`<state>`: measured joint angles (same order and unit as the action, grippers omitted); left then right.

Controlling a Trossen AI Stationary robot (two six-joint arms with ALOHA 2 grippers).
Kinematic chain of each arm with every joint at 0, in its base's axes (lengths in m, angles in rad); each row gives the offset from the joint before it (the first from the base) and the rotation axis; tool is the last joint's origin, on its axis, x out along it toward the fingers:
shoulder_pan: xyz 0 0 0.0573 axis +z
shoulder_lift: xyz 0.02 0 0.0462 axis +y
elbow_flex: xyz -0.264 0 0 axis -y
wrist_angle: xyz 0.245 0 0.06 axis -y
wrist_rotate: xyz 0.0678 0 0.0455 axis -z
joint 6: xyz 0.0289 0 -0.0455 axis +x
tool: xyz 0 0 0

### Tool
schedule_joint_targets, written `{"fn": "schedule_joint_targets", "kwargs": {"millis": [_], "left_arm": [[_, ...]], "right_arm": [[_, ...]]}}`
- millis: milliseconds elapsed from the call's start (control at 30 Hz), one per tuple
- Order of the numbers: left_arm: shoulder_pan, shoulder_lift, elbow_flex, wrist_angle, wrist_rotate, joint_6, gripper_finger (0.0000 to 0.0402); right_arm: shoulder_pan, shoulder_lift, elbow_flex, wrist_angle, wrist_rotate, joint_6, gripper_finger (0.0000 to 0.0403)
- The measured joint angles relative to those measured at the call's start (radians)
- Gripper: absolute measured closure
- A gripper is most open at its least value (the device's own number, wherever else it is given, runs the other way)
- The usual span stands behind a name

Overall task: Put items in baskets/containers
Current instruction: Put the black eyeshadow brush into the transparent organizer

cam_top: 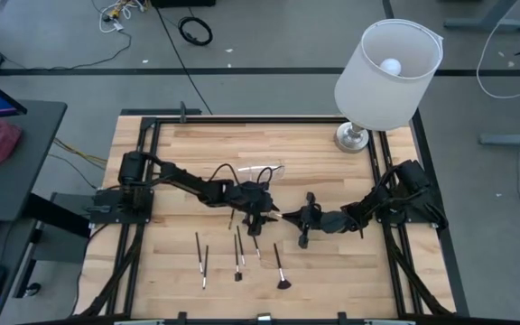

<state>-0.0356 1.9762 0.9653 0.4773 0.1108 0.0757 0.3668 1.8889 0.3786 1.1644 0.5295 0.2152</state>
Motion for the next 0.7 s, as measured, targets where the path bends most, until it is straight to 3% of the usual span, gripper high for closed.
{"fn": "schedule_joint_targets", "kwargs": {"millis": [700], "left_arm": [[0.000, 0.000, -0.001, 0.027, 0.000, -0.001, 0.0377]], "right_arm": [[0.000, -0.002, 0.001, -0.006, 0.000, -0.005, 0.0390]]}}
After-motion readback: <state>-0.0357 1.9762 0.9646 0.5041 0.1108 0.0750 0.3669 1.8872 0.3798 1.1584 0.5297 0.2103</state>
